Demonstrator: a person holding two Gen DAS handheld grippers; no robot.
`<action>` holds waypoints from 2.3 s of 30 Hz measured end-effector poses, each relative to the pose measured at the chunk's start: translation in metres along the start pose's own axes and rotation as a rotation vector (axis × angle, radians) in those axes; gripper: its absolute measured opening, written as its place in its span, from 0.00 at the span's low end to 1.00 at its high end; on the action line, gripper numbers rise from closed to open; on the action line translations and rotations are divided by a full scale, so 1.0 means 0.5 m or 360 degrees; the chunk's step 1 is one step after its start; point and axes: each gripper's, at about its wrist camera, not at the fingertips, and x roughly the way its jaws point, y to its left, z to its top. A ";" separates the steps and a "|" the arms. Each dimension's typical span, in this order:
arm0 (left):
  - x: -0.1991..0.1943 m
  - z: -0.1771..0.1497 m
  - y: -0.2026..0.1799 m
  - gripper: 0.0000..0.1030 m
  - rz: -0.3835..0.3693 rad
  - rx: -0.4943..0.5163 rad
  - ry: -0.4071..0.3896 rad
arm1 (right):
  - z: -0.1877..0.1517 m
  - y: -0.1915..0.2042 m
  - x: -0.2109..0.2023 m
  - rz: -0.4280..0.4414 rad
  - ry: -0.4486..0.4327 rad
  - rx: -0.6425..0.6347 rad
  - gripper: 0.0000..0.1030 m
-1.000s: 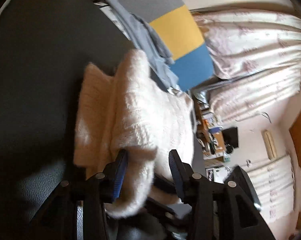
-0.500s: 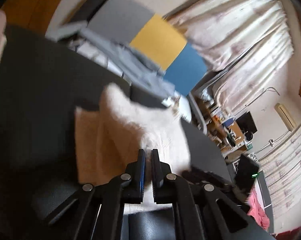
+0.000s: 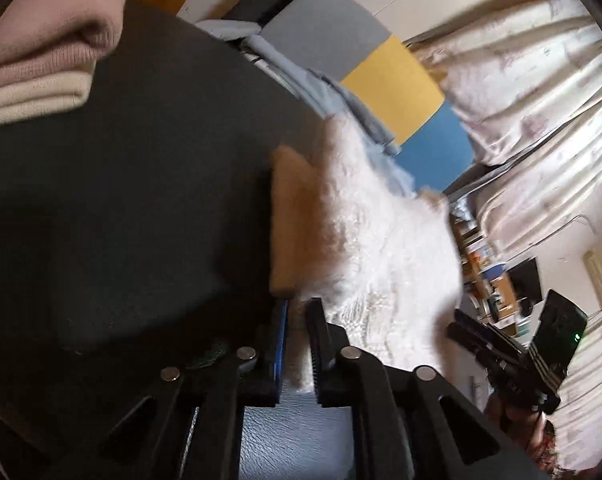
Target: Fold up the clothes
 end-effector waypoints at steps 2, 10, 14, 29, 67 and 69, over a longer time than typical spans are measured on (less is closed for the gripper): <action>-0.036 0.017 -0.014 0.09 0.0058 0.0050 -0.0095 | 0.022 -0.020 -0.032 -0.0032 -0.0094 0.0046 0.42; 0.043 0.063 -0.228 0.11 0.0047 0.0573 -0.0065 | 0.087 -0.030 0.065 -0.0090 0.0032 -0.0001 0.42; 0.127 0.085 -0.207 0.11 0.0248 0.0514 0.0039 | 0.102 -0.023 0.130 -0.0115 0.0134 -0.0021 0.45; 0.122 0.130 -0.152 0.13 0.0053 0.0277 0.0046 | 0.081 -0.014 0.060 -0.0022 0.0020 0.0009 0.51; 0.175 0.220 0.003 0.90 -0.0214 -0.0298 0.0381 | -0.024 -0.198 0.088 0.0463 0.0247 0.1089 0.97; 0.186 0.224 0.013 1.00 -0.0291 -0.0338 0.0384 | -0.025 -0.196 0.110 0.0491 0.0280 0.1098 1.00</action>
